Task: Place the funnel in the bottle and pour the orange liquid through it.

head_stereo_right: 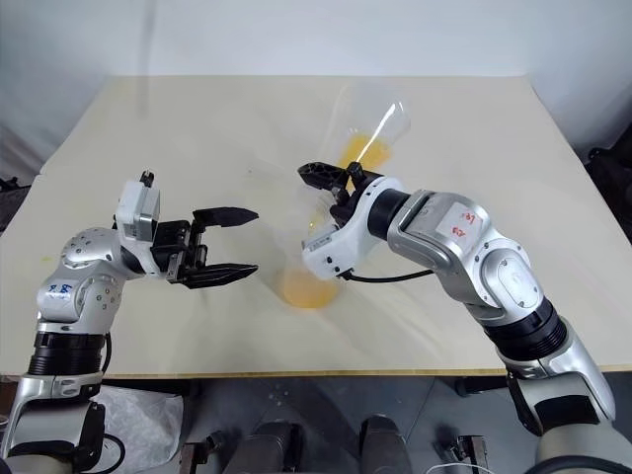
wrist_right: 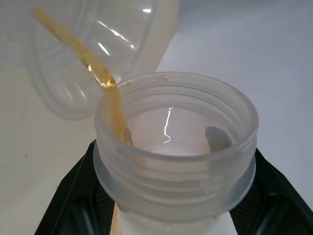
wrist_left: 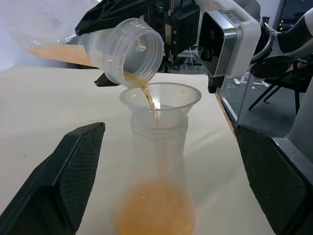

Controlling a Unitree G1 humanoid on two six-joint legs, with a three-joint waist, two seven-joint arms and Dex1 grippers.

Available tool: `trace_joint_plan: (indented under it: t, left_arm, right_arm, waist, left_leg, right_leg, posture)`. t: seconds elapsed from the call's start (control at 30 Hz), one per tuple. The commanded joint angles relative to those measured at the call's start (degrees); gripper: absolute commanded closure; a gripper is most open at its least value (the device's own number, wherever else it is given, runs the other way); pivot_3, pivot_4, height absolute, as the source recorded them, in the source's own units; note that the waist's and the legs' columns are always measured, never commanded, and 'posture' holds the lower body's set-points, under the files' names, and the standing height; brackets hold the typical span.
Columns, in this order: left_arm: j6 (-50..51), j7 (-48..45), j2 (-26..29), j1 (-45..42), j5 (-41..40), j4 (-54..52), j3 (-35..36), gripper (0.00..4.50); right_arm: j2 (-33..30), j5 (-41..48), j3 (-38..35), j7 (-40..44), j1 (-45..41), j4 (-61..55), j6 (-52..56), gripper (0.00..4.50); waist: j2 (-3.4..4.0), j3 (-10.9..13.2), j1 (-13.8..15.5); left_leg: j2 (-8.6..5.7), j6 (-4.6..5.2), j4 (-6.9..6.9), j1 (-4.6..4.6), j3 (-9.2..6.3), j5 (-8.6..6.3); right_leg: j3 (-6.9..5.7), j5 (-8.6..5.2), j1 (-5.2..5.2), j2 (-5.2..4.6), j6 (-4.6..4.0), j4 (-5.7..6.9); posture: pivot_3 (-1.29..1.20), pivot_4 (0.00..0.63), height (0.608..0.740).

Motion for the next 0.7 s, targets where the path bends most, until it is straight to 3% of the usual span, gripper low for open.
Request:
trace_joint_plan:
  t: [0.03,0.7]
  left_arm:
    - [-1.08,-0.43,0.24,-1.07,0.22,-0.7,0.31,0.0]
    - [-1.42,-0.6,0.26,-1.48,0.42,-0.11,0.24,0.0]
  right_arm:
    - [0.09,-0.51,-2.23,-1.24,-1.67,-1.93,-0.64,2.02]
    - [1.12,-1.61,-2.25,-1.99,-2.6,-1.7,-1.15,2.02]
  waist:
    - [0.0,0.0,0.0]
    - [0.0,0.0,-0.01]
  left_leg:
    - [0.0,0.0,0.0,0.0,0.0,0.0]
    - [0.0,0.0,0.0,0.0,0.0,0.0]
  right_leg:
    - [0.0,0.0,0.0,0.0,0.0,0.0]
    - [0.0,0.0,0.0,0.0,0.0,0.0]
  posture:
    - [0.0,0.15,0.74]
    - [0.0,0.15,0.74]
